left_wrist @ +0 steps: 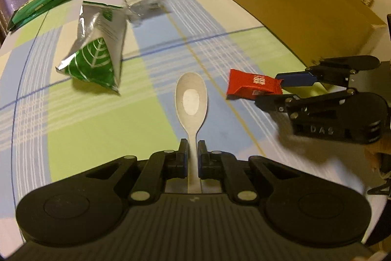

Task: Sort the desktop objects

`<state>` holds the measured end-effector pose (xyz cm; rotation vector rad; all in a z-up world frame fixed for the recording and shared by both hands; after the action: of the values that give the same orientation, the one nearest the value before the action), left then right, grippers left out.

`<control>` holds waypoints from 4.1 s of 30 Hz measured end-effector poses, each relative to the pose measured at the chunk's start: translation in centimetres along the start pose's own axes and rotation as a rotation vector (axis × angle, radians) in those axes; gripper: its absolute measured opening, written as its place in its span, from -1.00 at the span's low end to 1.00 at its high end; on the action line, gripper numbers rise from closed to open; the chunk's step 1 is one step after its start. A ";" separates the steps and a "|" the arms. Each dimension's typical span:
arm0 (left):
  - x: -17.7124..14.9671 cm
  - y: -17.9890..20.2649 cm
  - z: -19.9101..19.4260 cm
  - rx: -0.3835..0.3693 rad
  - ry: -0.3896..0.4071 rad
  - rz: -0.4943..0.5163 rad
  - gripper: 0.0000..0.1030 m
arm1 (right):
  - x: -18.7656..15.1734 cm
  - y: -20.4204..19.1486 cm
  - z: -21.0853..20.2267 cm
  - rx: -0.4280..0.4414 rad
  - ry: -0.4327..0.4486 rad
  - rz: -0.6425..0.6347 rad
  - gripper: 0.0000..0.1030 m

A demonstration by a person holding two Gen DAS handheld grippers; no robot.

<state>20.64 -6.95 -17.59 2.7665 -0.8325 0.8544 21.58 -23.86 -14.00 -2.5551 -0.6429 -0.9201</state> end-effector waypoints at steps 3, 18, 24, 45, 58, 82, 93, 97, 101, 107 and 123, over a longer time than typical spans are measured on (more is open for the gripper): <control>-0.5 0.8 -0.4 0.000 0.003 0.009 -0.92 | -0.9 0.4 -1.4 -0.029 -0.004 0.014 -0.20; 1.9 0.8 1.3 0.073 0.075 0.051 -0.60 | -2.3 0.1 -2.5 -0.001 0.054 -0.063 0.23; 2.6 1.3 1.7 0.084 0.097 0.085 -0.13 | -2.0 0.8 -2.5 -0.005 0.058 -0.018 0.25; 2.6 0.7 2.8 0.087 0.103 0.058 -0.25 | -2.1 1.1 -2.2 -0.004 0.058 0.007 0.30; 2.5 0.6 2.5 0.087 0.092 0.025 -0.46 | -1.8 0.6 -1.8 0.015 0.064 -0.024 0.31; 2.6 0.8 2.0 0.059 0.095 0.013 -0.47 | -1.4 -0.5 -1.3 0.069 0.073 -0.081 -0.44; 3.0 1.0 1.2 0.060 0.117 0.016 -0.47 | -0.9 -0.1 -2.1 0.041 0.121 -0.053 -0.44; 3.3 1.0 0.7 0.059 0.132 0.018 -0.47 | -0.8 -0.1 -2.3 0.039 0.134 -0.046 -0.44; 3.3 0.9 0.5 0.049 0.130 0.004 -0.48 | -0.8 -0.1 -2.4 0.041 0.136 -0.043 -0.44; 3.3 0.7 -0.1 0.038 0.139 -0.018 -0.48 | -0.8 -0.2 -2.4 0.042 0.142 -0.037 -0.44; 3.6 0.4 -1.9 0.037 0.162 -0.038 -0.48 | -0.4 -1.2 -3.8 0.035 0.158 -0.059 -0.44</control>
<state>22.00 -8.50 -14.01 2.6895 -0.7413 1.0807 18.77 -24.78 -11.29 -2.4139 -0.6837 -1.1074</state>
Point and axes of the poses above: each gripper's, at about its wrist camera, not at the fingertips, and z roughly the way its jaws point, y to its right, x to its top, the point moved 6 cm from there along z, roughly the way its jaws point, and after that the axes turned 10 degrees about z, right-handed, at the moved point
